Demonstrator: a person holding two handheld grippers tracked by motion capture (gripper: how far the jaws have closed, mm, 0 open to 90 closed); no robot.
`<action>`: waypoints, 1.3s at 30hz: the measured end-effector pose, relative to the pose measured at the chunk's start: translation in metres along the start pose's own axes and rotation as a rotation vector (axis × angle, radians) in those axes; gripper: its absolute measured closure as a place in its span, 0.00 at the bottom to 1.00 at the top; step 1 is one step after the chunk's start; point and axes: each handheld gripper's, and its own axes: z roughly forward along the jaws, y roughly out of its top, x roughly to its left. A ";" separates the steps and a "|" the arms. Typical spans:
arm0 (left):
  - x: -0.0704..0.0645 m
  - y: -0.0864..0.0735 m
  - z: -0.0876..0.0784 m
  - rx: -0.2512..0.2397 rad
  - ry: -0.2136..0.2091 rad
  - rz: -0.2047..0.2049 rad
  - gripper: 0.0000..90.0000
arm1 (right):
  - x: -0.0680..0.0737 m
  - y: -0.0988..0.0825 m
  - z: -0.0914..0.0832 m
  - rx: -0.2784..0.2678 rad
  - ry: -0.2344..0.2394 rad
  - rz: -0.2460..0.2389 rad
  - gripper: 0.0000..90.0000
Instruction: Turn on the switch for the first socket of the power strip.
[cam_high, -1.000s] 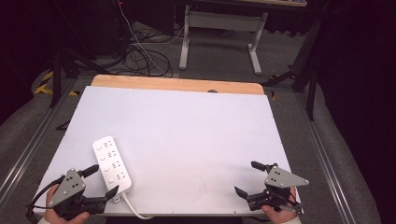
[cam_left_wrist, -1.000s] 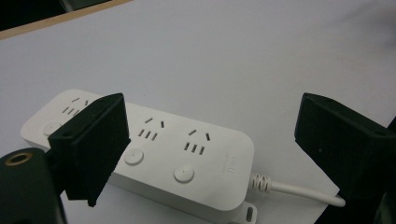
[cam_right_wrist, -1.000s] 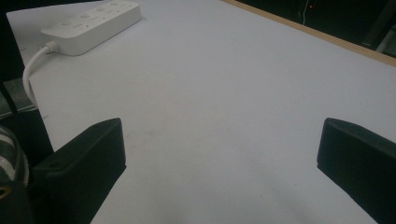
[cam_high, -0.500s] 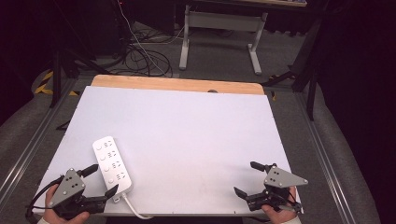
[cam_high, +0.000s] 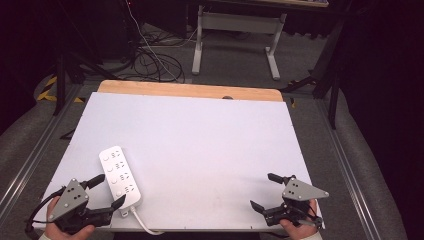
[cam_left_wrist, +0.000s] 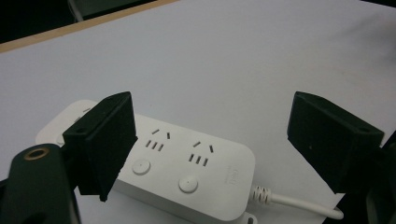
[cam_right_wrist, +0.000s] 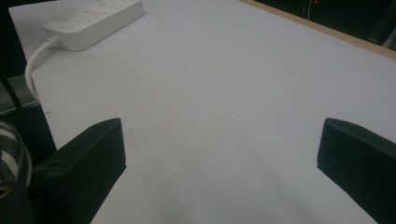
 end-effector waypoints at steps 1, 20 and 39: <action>0.000 0.001 0.000 -0.002 0.003 -0.004 0.19 | 0.000 0.000 0.000 0.001 0.003 0.001 0.02; 0.010 0.018 0.003 0.002 0.032 -0.023 0.32 | 0.000 0.000 0.002 0.010 0.017 0.008 0.02; 0.020 0.034 0.021 0.089 -0.017 -0.019 0.51 | 0.000 -0.001 0.002 0.009 0.023 0.011 0.02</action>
